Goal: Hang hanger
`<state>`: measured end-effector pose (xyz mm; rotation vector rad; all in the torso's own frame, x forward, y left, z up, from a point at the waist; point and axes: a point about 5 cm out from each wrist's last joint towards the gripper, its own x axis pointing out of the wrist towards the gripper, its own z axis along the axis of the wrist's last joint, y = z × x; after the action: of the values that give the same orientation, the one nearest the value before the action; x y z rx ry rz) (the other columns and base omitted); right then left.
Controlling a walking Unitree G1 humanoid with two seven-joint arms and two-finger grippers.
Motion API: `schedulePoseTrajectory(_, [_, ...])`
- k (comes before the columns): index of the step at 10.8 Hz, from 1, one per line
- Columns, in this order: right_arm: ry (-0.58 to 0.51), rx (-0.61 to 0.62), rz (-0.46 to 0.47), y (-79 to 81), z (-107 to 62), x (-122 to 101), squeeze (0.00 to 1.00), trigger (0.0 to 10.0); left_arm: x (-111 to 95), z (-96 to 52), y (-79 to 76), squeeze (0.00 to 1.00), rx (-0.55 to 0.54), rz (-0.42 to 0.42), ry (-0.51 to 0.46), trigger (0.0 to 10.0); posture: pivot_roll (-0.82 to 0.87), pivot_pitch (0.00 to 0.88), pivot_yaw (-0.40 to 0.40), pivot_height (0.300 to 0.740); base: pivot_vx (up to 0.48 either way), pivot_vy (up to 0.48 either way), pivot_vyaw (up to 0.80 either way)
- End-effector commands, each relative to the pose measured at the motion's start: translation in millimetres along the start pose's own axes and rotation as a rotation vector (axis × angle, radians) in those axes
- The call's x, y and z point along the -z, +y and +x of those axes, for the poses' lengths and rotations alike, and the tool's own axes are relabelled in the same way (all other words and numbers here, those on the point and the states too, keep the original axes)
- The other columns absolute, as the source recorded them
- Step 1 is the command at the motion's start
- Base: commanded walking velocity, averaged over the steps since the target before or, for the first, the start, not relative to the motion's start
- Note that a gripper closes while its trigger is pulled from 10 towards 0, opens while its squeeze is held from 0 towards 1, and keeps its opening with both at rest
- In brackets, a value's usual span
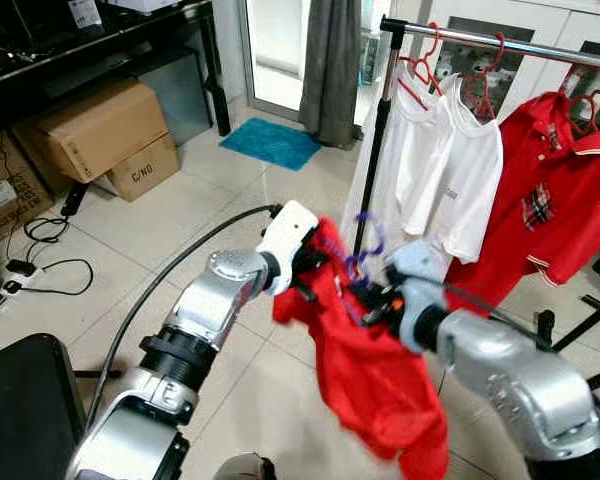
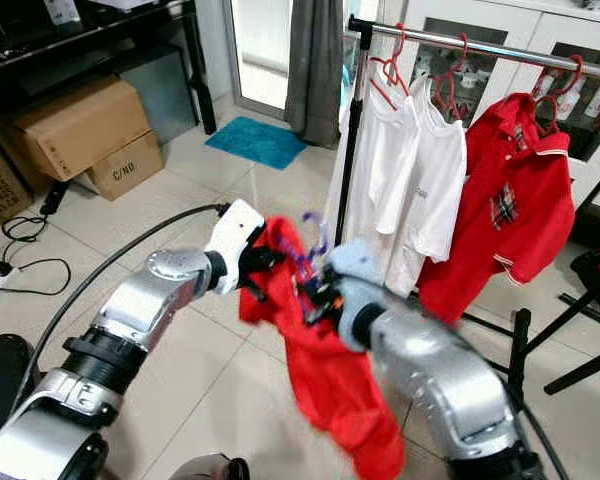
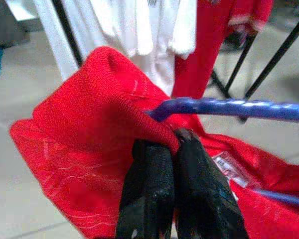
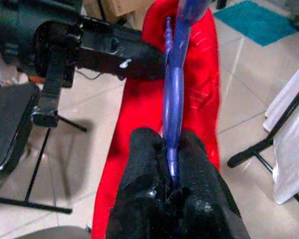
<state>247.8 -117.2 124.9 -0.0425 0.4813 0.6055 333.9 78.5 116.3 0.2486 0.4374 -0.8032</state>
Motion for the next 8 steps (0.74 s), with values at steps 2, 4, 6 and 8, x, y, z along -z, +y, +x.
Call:
schedulePoseTrajectory(2, [-0.017, -0.025, -0.039, 3.9, -0.6, -4.3, 0.00, 0.0, 17.1, -7.1, 13.6, 0.00, -0.038, 0.092, 0.142, 0.0, 0.03, 0.000, 0.057, 0.740, 0.000, 0.000, 0.00])
schedulePoseTrajectory(4, [-0.023, -0.121, -0.076, 14.3, -1.9, -5.6, 0.00, 0.0, 25.6, -18.2, 23.1, 0.00, 0.034, 0.156, 0.215, 0.0, 0.03, 0.000, 0.054, 0.740, 0.000, 0.000, 0.00])
schedulePoseTrajectory(6, [-0.015, -0.134, -0.078, 15.8, -1.8, -3.9, 0.00, 0.0, 13.9, -27.0, 30.3, 0.00, 0.100, 0.123, 0.158, 0.0, 0.03, 0.000, 0.048, 0.740, 0.000, 0.000, 0.00])
schedulePoseTrajectory(8, [-0.010, -0.142, -0.083, 15.7, 0.6, -3.3, 0.00, 0.0, -2.2, -24.3, 19.6, 0.00, 0.177, 0.115, 0.114, 0.0, 0.04, 0.000, 0.044, 0.740, 0.000, 0.000, 0.00])
